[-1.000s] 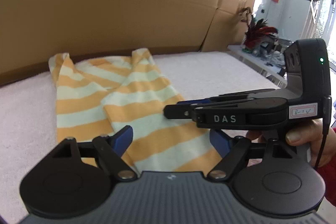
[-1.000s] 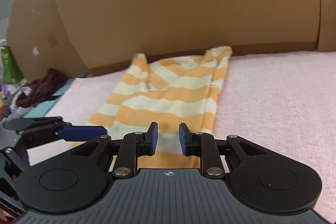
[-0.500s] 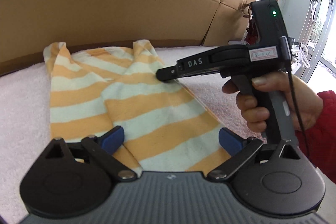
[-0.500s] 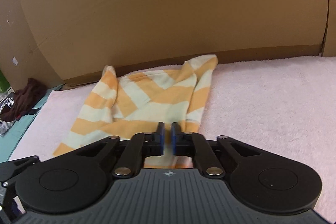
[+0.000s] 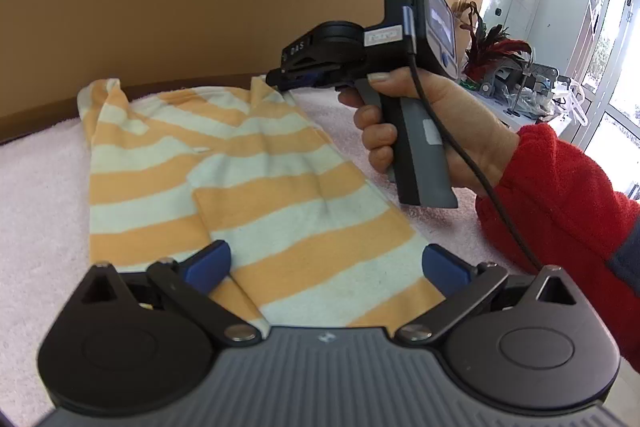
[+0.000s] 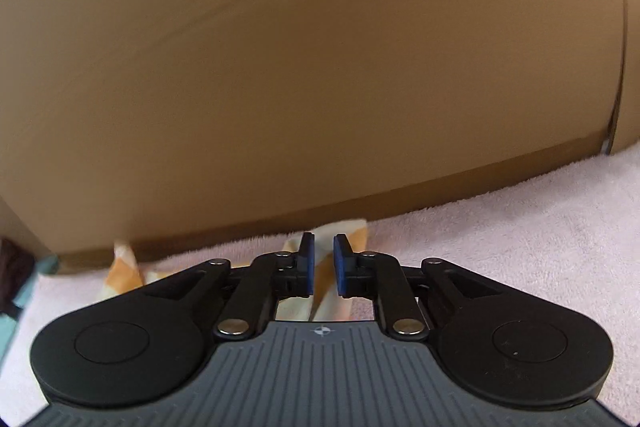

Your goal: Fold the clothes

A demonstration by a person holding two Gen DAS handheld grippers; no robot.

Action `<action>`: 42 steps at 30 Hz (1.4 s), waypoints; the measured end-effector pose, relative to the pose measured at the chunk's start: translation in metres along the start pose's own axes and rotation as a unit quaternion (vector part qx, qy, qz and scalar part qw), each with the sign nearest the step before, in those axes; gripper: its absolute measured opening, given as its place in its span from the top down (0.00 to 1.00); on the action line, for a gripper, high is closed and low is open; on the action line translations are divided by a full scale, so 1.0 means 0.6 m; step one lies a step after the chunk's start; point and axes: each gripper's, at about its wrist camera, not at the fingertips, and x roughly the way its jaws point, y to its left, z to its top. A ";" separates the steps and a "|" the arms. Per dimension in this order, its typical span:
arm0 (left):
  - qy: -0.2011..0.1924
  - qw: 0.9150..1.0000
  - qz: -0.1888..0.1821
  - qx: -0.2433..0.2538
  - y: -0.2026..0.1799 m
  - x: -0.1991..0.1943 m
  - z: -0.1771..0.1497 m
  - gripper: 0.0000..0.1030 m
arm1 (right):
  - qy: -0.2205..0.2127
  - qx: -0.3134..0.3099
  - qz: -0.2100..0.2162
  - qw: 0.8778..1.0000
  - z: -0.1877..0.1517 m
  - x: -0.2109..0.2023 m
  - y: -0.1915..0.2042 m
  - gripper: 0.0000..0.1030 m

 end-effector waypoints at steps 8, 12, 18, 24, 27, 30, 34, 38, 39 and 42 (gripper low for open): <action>0.000 1.000 -0.001 -0.001 0.000 0.000 0.002 0.01 | 0.025 -0.029 0.048 0.998 -0.007 0.005 -0.003 0.88; 0.000 1.000 -0.002 -0.003 0.000 -0.001 0.002 0.01 | 0.019 -0.022 0.068 0.997 -0.006 0.001 -0.002 0.88; 0.000 1.000 -0.001 -0.001 0.000 -0.001 0.001 0.01 | 0.020 -0.020 0.083 0.996 -0.010 0.002 0.003 0.85; 0.000 1.000 -0.002 -0.002 0.002 0.000 0.001 0.01 | 0.009 -0.013 0.084 0.996 -0.011 -0.007 0.001 0.73; 0.000 1.000 -0.002 -0.002 0.002 0.000 0.001 0.01 | 0.023 -0.028 0.088 0.995 -0.017 0.001 0.013 0.73; 0.000 1.000 -0.002 -0.003 0.001 -0.001 0.001 0.01 | 0.029 -0.055 0.065 0.996 -0.022 0.007 0.031 0.92; 0.000 1.000 -0.002 -0.003 0.001 -0.001 0.001 0.01 | -0.007 -0.020 0.067 0.998 0.000 0.002 0.027 0.99; 0.001 1.000 0.001 -0.001 0.000 -0.001 0.001 0.01 | 0.002 -0.014 0.045 0.999 -0.006 0.020 0.027 0.99; 0.001 1.000 0.001 0.000 -0.001 -0.001 0.001 0.01 | 0.007 -0.017 0.034 0.999 -0.011 0.028 0.028 0.99; 0.001 1.000 0.003 0.002 -0.002 -0.001 0.001 0.01 | 0.018 0.010 0.027 0.999 -0.010 0.034 0.016 0.98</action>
